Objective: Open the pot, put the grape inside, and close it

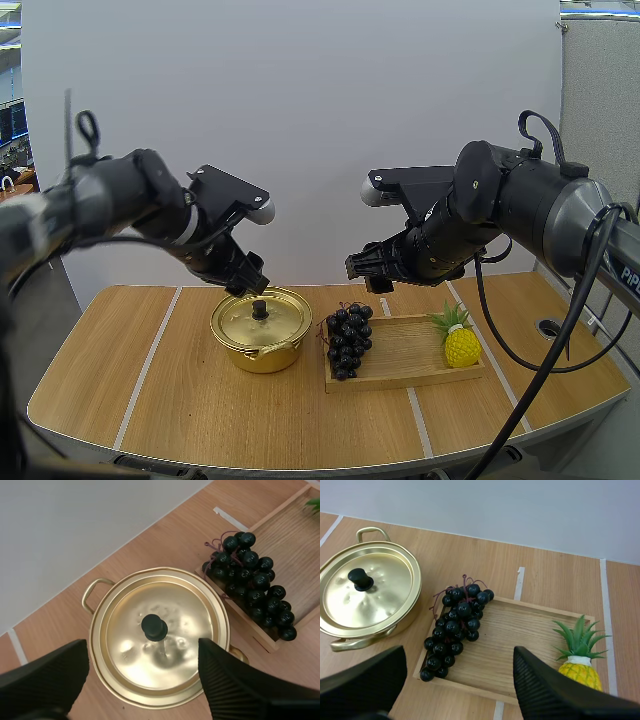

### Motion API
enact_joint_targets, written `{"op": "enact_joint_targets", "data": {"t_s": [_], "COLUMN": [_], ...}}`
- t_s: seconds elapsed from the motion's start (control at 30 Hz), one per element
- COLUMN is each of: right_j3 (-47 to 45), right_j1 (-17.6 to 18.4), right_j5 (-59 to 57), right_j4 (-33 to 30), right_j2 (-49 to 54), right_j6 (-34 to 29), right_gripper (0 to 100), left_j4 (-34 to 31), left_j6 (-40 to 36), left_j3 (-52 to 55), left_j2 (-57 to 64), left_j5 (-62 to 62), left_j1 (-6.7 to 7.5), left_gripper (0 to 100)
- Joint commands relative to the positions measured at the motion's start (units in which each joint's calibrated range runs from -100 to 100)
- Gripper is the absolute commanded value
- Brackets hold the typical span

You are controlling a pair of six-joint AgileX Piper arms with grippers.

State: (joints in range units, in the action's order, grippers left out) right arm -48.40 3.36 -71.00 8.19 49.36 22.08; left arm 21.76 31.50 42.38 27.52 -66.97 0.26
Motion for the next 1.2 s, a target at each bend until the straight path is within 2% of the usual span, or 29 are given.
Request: {"op": "enact_joint_targets", "data": {"t_s": [0.0, 0.27, 0.33, 0.53, 1.17], "right_j3": [0.5, 0.5, 0.5, 0.5, 0.5], "right_j1": [-0.3, -0.3, -0.3, -0.3, -0.3], "right_j5": [1.0, 1.0, 1.0, 1.0, 1.0], "right_j4": [0.1, 0.1, 0.1, 0.1, 0.1], "right_j2": [0.7, 0.7, 0.7, 0.7, 0.7], "right_j6": [0.4, 0.4, 0.4, 0.4, 0.4], "right_gripper": [100, 100, 100, 100, 100], "left_j4": [1.2, -1.4, -2.2, -10.4, -8.7], "left_j6": [0.7, 0.5, 0.2, -4.1, -3.1], "left_j3": [-9.2, -18.1, -19.1, -19.6, -19.6], "left_j2": [-10.6, -23.5, -25.5, -28.4, -34.4], "left_j5": [-6.4, -10.4, -10.6, -7.7, -7.9], "left_j1": [0.2, 0.27, 0.66, 3.69, 3.71], "left_gripper": [100, 100, 100, 100, 100]}}
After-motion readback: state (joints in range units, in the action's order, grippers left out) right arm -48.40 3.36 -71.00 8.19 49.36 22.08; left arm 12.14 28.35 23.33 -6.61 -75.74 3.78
